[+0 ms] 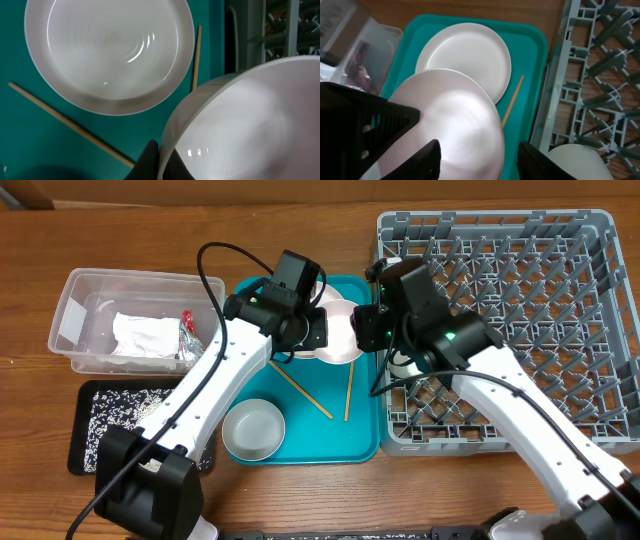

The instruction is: Sort waste into correct bins and load items into the dishwasher

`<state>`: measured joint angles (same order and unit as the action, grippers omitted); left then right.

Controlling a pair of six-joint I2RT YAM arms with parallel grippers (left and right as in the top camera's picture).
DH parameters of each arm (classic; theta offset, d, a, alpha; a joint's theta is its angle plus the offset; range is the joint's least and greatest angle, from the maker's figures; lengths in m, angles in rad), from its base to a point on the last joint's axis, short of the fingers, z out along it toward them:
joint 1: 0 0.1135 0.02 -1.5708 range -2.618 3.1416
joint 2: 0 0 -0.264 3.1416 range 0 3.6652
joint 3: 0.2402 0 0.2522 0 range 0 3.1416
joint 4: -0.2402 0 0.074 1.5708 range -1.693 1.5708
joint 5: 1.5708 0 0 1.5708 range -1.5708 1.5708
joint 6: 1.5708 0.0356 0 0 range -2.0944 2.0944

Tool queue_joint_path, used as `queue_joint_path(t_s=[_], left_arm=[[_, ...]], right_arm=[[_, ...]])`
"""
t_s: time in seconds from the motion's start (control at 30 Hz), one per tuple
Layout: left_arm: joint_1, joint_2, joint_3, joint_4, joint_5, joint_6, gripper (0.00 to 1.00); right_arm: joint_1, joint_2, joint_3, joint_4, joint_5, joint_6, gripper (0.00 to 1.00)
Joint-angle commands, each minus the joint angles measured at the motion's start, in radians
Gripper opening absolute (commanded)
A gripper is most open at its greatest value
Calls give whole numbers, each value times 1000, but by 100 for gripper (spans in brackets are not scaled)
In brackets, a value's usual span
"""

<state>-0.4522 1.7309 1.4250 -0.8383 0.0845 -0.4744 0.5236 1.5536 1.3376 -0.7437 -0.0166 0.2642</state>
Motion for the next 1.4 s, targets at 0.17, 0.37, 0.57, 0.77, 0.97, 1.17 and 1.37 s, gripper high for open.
queue_joint_path(t_s=[0.17,0.37,0.57,0.77,0.97,1.17,1.37], left_arm=[[-6,-4,10,24,-17,11,4],[-6,-6,10,47,-17,10,4],[-6,-6,10,64,-17,10,4],[-6,-6,10,83,-14,10,4],[-6,-6,10,85,-13,4,4],[-6,-6,10,95,-2,2,4],[-6,-9,11,113,14,2,18]], right_arm=[[2,28,21,9,34,1,49],[2,28,21,-13,34,31,42],[2,28,15,-40,34,84,38],[2,29,9,-53,35,107,29],[2,29,9,-50,35,108,17],[2,29,9,-50,98,159,7],[2,29,9,-27,137,159,4]])
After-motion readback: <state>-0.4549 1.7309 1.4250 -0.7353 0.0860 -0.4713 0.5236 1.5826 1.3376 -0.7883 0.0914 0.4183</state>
